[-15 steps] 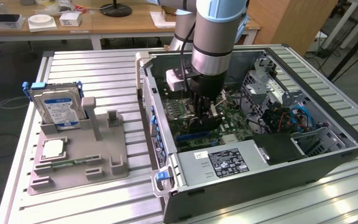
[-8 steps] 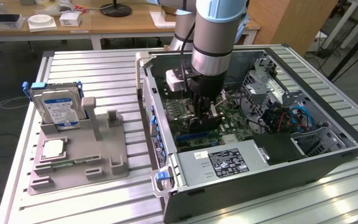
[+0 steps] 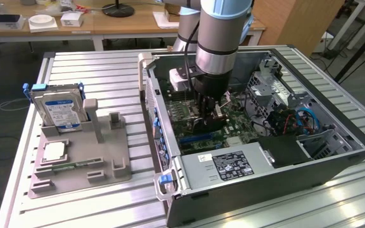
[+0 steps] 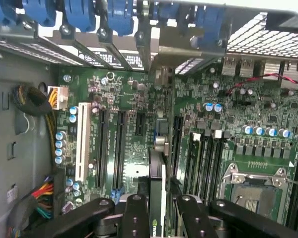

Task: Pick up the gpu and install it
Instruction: 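Insert the gpu into the slot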

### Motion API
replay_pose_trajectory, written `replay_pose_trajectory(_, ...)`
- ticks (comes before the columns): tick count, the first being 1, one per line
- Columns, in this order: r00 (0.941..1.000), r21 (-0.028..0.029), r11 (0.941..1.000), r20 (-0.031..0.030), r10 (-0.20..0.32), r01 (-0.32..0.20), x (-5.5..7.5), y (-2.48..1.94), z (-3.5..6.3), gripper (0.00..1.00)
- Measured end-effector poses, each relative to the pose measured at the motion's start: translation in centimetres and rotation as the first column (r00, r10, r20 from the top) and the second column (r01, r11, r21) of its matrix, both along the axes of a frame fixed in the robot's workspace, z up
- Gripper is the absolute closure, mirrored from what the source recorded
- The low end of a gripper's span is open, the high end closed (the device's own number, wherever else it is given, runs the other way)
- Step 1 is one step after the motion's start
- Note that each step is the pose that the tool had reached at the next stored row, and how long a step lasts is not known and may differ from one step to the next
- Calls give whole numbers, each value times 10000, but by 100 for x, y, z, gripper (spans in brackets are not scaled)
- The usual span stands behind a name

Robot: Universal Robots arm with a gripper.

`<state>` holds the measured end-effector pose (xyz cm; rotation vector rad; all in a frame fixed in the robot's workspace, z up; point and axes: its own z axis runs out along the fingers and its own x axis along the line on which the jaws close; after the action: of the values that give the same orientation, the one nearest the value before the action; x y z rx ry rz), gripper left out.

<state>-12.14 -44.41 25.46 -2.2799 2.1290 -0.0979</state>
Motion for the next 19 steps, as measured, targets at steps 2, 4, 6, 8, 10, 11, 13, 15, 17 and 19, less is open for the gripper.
replay_pose_trajectory(2, 10000, -6, 10000, -2, -1, 1, -1, 0, 2, 74)
replay_pose_trajectory(4, 10000, -9, 10000, -4, -3, 3, -2, -1, 34, 74)
replay_pose_trajectory(6, 10000, -13, 10000, -1, -8, 8, -2, -2, 52, 74)
replay_pose_trajectory(8, 10000, -13, 10000, 1, -8, 8, -3, -3, 51, 74)
replay_pose_trajectory(10, 10000, -14, 10000, 14, -8, 8, -6, -6, 46, 74)
replay_pose_trajectory(11, 10000, -16, 10000, 20, -11, 11, -8, -10, 43, 74)
replay_pose_trajectory(13, 10000, -15, 10000, 30, -48, 48, -11, -18, 36, 74)
replay_pose_trajectory(15, 10000, -17, 10000, 33, -92, 92, -12, -26, 33, 74)
replay_pose_trajectory(17, 9999, -16, 9999, 36, -153, 153, -13, -36, 28, 74)
replay_pose_trajectory(19, 9998, -16, 9998, 37, -215, 215, -13, -47, 23, 74)
